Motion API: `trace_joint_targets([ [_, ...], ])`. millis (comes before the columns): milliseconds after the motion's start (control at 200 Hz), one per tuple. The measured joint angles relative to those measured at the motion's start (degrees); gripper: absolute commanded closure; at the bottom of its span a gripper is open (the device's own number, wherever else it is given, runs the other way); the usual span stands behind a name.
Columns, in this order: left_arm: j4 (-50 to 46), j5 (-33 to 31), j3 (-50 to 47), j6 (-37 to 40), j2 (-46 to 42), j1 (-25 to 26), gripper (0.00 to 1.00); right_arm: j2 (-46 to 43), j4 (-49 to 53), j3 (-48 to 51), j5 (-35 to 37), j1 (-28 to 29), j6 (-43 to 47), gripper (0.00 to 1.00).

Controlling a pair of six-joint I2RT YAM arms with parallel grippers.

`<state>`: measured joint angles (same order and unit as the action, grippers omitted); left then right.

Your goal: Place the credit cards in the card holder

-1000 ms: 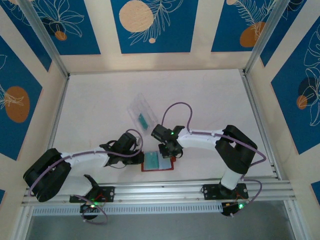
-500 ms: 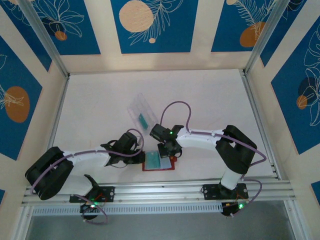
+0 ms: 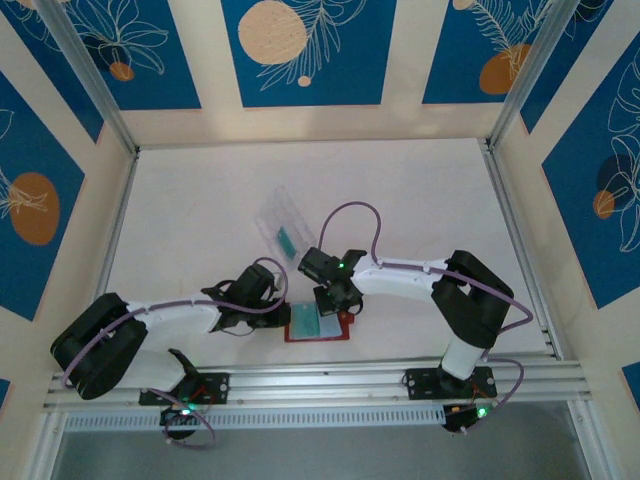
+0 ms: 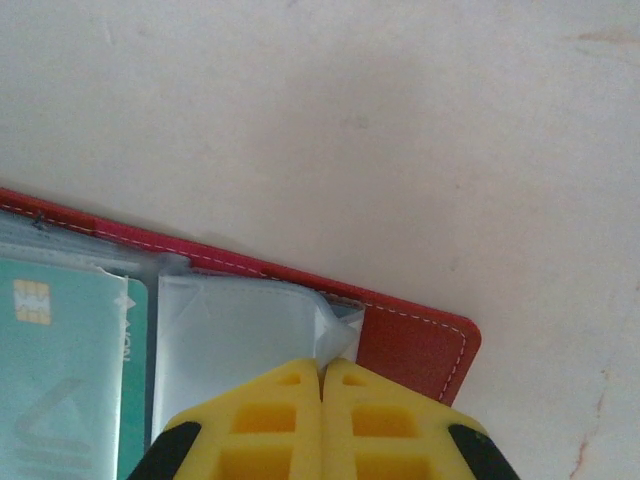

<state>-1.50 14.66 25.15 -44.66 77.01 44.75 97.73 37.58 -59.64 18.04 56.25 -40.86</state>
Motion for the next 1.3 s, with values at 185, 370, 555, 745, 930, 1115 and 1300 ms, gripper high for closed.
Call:
trace_joint_targets([
  [185,0.04,0.11,0.00,-0.04,0.11,0.00,0.89,-0.02,0.00,0.00,-0.07,0.00,0.00,0.94],
  [370,3.21,0.96,0.37,-0.42,1.68,0.17,0.89,-0.07,1.84,-0.24,1.07,-0.02,-0.02,0.94],
  [555,4.74,1.60,0.44,-0.46,2.47,0.17,0.89,-0.07,2.84,-0.37,1.70,-0.07,0.00,0.77],
  [745,4.79,1.64,0.44,-0.46,2.58,0.17,0.89,-0.81,4.09,-0.37,2.36,-0.09,-0.59,0.62],
  [930,6.49,1.66,0.48,-0.92,3.26,0.50,0.89,-2.45,5.73,-0.07,2.99,-0.66,-1.75,0.55],
  [1115,6.62,1.66,0.46,-1.36,3.32,0.50,0.89,-2.43,6.38,2.80,3.06,-0.74,-3.91,0.51],
  [1300,6.69,1.66,0.39,-1.49,3.32,0.50,0.89,-2.73,6.60,4.55,3.87,-0.61,-6.78,0.46],
])
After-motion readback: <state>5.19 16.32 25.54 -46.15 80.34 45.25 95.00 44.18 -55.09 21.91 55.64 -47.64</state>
